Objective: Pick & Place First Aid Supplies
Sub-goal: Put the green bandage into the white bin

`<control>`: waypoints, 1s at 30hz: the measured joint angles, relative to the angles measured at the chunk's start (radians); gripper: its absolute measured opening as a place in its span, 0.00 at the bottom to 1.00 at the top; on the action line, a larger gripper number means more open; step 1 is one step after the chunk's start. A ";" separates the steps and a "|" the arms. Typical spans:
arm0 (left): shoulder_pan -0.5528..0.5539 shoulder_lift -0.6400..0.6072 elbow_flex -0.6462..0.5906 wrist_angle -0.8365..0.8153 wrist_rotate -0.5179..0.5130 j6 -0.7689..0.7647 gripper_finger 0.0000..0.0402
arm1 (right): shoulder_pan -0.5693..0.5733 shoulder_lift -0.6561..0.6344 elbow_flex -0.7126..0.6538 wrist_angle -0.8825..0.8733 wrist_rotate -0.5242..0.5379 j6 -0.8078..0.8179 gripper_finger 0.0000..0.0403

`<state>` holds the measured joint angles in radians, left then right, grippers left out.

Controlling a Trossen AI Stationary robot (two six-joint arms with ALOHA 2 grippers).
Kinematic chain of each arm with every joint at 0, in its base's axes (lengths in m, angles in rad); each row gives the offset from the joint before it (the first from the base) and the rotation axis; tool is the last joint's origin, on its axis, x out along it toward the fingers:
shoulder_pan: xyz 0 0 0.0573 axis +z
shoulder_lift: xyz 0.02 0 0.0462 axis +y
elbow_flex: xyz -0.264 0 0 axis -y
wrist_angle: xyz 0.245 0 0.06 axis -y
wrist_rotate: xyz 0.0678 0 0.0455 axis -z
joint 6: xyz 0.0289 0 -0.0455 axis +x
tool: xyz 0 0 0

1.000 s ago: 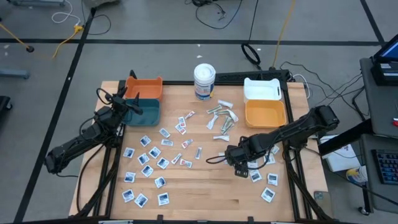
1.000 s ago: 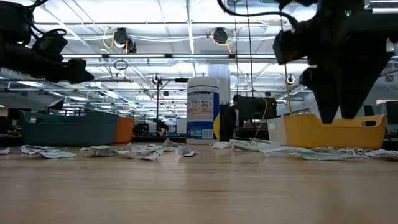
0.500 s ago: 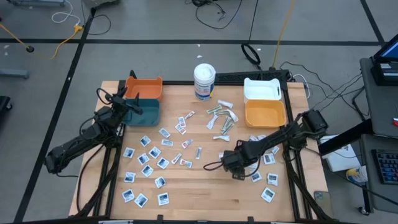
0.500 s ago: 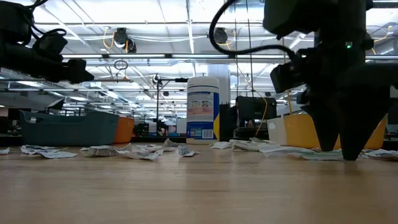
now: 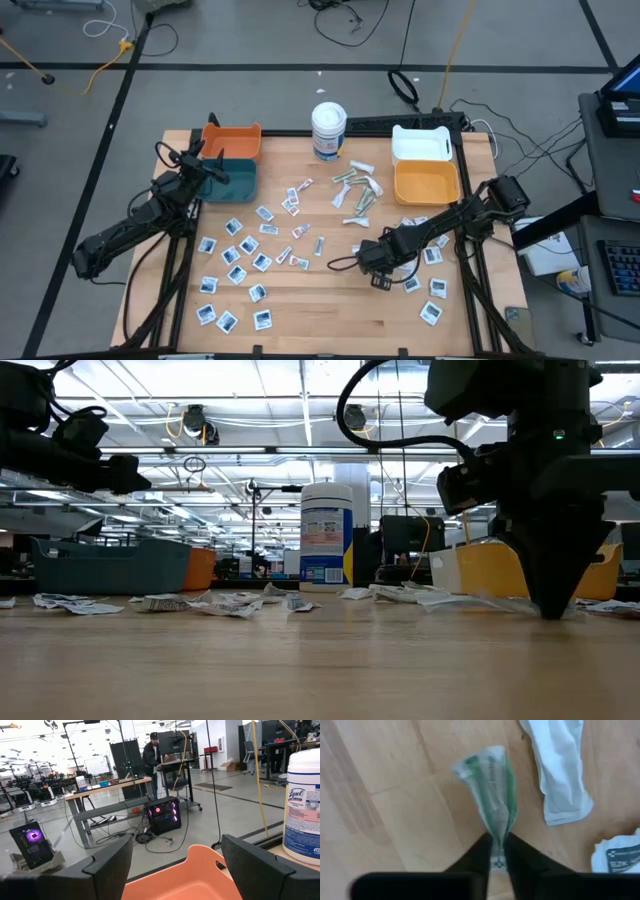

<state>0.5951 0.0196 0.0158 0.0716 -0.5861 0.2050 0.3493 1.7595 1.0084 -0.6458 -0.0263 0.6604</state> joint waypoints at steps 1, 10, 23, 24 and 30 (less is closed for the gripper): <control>0.000 0.000 0.000 0.000 0.000 0.000 0.77 | 0.002 -0.003 0.000 0.004 0.000 0.003 0.02; 0.000 0.000 0.000 0.000 0.000 0.000 0.77 | -0.014 -0.135 0.039 -0.128 -0.009 -0.026 0.01; 0.000 0.000 0.000 0.000 0.000 0.000 0.77 | -0.104 -0.311 0.139 -0.494 -0.009 -0.203 0.00; 0.000 0.000 0.000 0.000 0.000 0.000 0.77 | -0.111 -0.322 0.140 -0.501 -0.008 -0.213 0.00; 0.000 0.000 0.000 0.000 0.000 0.000 0.77 | -0.204 -0.368 0.140 -0.528 0.000 -0.230 0.00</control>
<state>0.5951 0.0194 0.0158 0.0719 -0.5861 0.2050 0.1457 1.3920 1.1488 -1.1741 -0.0268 0.4309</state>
